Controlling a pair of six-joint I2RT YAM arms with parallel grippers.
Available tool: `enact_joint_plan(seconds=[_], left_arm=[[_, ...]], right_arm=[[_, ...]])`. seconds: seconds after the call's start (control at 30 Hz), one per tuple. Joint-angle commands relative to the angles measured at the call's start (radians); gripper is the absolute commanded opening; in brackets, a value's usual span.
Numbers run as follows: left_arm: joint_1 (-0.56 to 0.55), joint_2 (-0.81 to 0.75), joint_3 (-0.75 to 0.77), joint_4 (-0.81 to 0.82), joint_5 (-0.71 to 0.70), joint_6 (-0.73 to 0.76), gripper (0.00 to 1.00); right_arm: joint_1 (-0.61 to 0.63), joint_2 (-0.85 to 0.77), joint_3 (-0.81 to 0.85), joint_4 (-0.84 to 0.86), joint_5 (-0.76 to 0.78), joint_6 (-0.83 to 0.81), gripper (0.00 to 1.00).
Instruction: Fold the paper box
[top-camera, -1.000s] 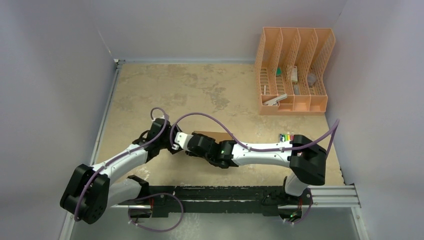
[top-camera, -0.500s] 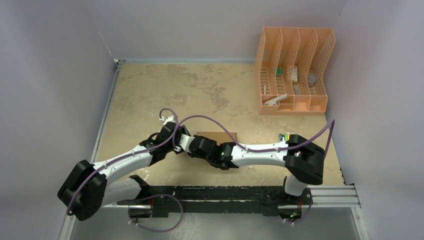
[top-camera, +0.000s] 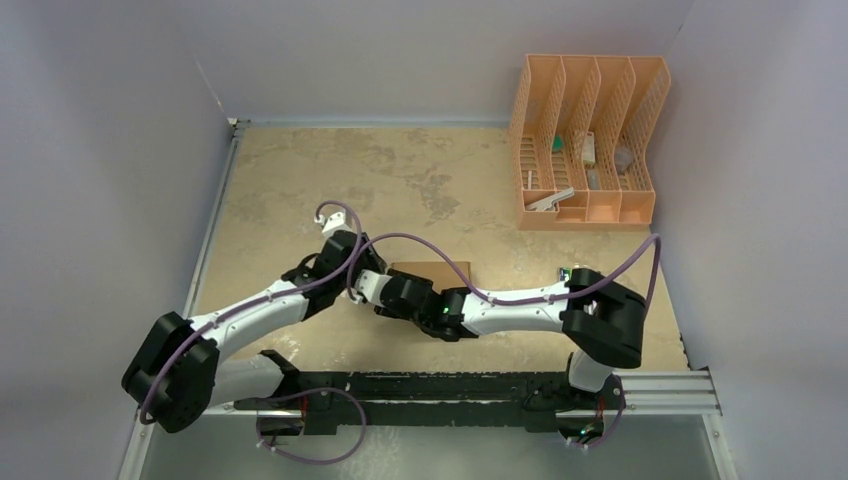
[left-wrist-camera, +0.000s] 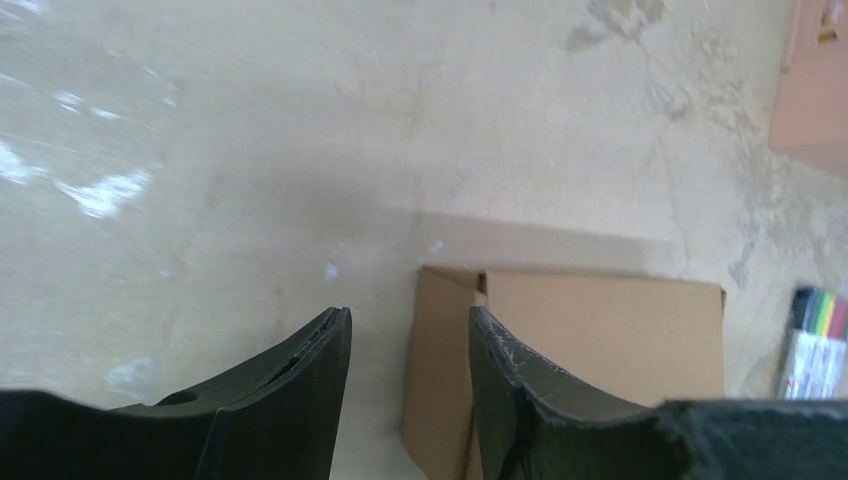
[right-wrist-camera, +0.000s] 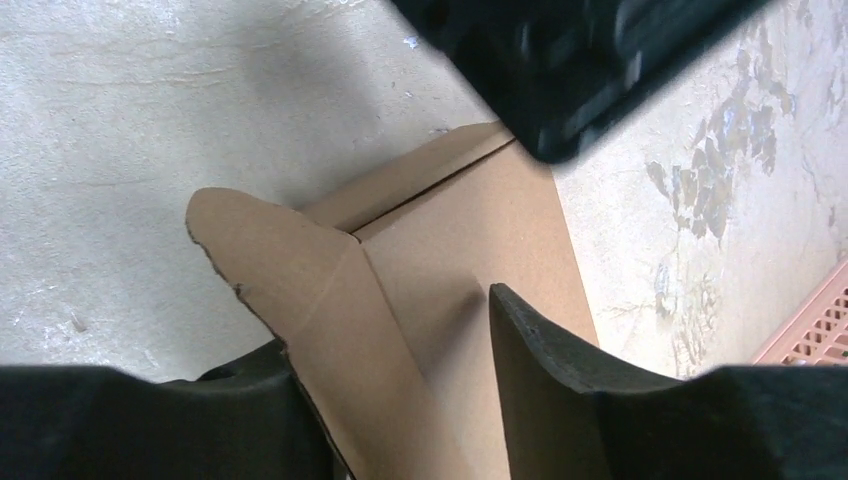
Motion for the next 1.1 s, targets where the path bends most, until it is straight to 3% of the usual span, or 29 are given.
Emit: enact_joint_plan(seconds=[0.0, 0.33, 0.57, 0.8, 1.07], left_arm=[[0.086, -0.064, 0.018, -0.016, -0.026, 0.026, 0.47], [0.132, -0.198, 0.069, -0.184, 0.044, 0.020, 0.52], [0.100, -0.199, 0.086, -0.197, 0.150, -0.036, 0.53], [-0.026, -0.136, 0.150, -0.191, 0.118, -0.067, 0.53], [-0.053, -0.075, 0.120, -0.209, 0.128, -0.054, 0.52]], right_arm=[[0.004, -0.037, 0.003, -0.032, -0.030, 0.006, 0.54], [0.000, -0.207, 0.057, -0.256, -0.067, 0.082, 0.71], [-0.016, -0.298, 0.106, -0.398, -0.087, 0.172, 0.73], [-0.157, -0.396, 0.182, -0.486, -0.166, 0.335, 0.75], [-0.288, -0.374, 0.111, -0.535, -0.109, 0.538, 0.74]])
